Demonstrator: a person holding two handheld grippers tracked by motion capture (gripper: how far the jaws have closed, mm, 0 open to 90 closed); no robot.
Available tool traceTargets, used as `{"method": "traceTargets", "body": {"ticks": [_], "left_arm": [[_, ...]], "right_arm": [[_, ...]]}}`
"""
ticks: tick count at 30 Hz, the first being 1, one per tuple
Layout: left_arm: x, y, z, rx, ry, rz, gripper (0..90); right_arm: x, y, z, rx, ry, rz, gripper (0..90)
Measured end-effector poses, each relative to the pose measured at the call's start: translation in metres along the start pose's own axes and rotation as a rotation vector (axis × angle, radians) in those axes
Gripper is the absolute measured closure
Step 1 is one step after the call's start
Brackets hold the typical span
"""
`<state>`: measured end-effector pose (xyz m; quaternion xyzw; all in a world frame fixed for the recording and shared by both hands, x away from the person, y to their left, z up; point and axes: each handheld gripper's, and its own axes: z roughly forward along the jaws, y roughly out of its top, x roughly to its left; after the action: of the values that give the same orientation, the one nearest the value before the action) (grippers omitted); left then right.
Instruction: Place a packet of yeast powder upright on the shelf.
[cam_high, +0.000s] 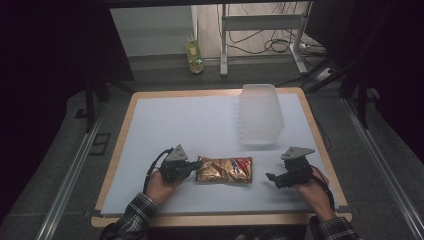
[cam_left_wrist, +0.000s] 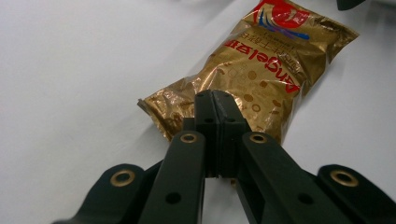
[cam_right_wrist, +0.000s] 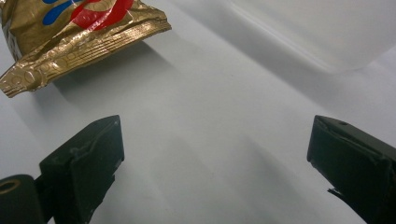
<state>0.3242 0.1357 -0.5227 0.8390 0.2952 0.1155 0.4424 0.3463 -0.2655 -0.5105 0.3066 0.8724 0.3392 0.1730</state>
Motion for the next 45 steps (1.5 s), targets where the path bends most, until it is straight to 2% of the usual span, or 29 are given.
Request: {"method": "traceTargets", "body": {"ticks": [7, 12, 17, 18, 19, 21, 23, 28, 29, 30, 31, 32, 33, 40, 44, 45], "left_arm": [[0.0, -0.002, 0.013, 0.032, 0.029, 0.008, 87.3], [0.01, -0.008, 0.016, 0.037, -0.028, -0.072, 89.6], [0.006, -0.009, 0.016, 0.059, -0.002, -0.061, 89.8], [0.006, -0.009, 0.016, 0.061, 0.0, -0.061, 89.8], [0.006, -0.01, 0.016, 0.066, 0.001, -0.057, 89.9], [0.006, -0.011, 0.016, 0.074, 0.005, -0.053, 89.9], [0.005, -0.013, 0.017, 0.123, 0.038, -0.023, 89.9], [0.004, -0.014, 0.017, 0.123, 0.039, -0.016, 89.8], [0.004, -0.013, 0.017, 0.123, 0.039, -0.017, 89.8], [0.004, -0.014, 0.017, 0.122, 0.041, -0.018, 89.8], [0.004, -0.013, 0.016, 0.127, 0.042, -0.012, 89.9], [0.004, -0.013, 0.016, 0.127, 0.041, -0.013, 89.9], [0.004, -0.013, 0.016, 0.127, 0.042, -0.013, 89.9], [0.002, -0.014, 0.016, 0.128, 0.051, -0.009, 89.8], [0.001, -0.014, 0.016, 0.129, 0.05, -0.013, 89.8], [0.001, -0.014, 0.015, 0.13, 0.047, -0.015, 89.8]], "right_arm": [[0.002, 0.001, 0.001, 0.003, 0.0, -0.015, 4.0], [0.003, 0.003, 0.0, -0.003, 0.004, -0.019, 3.9], [0.006, 0.006, -0.002, -0.008, 0.032, -0.005, 3.9], [0.007, 0.006, -0.002, -0.008, 0.041, -0.005, 3.9], [0.01, 0.009, -0.004, 0.002, 0.075, 0.008, 4.1], [0.011, 0.011, -0.004, 0.005, 0.087, 0.009, 4.1], [0.015, 0.014, -0.005, 0.004, 0.111, 0.021, 4.1], [0.023, 0.02, -0.002, -0.002, 0.189, 0.053, 4.0], [0.025, 0.024, -0.002, -0.01, 0.22, 0.077, 4.0], [0.025, 0.024, -0.002, -0.01, 0.22, 0.077, 4.0], [0.026, 0.028, -0.001, -0.019, 0.261, 0.106, 4.0], [0.026, 0.028, -0.001, -0.019, 0.261, 0.106, 4.0], [0.028, 0.031, 0.0, -0.023, 0.295, 0.128, 4.3], [0.033, 0.044, 0.005, -0.016, 0.349, 0.159, 4.5], [0.036, 0.052, 0.012, 0.019, 0.365, 0.179, 3.9], [0.038, 0.057, 0.019, 0.042, 0.388, 0.18, 3.8]]}}
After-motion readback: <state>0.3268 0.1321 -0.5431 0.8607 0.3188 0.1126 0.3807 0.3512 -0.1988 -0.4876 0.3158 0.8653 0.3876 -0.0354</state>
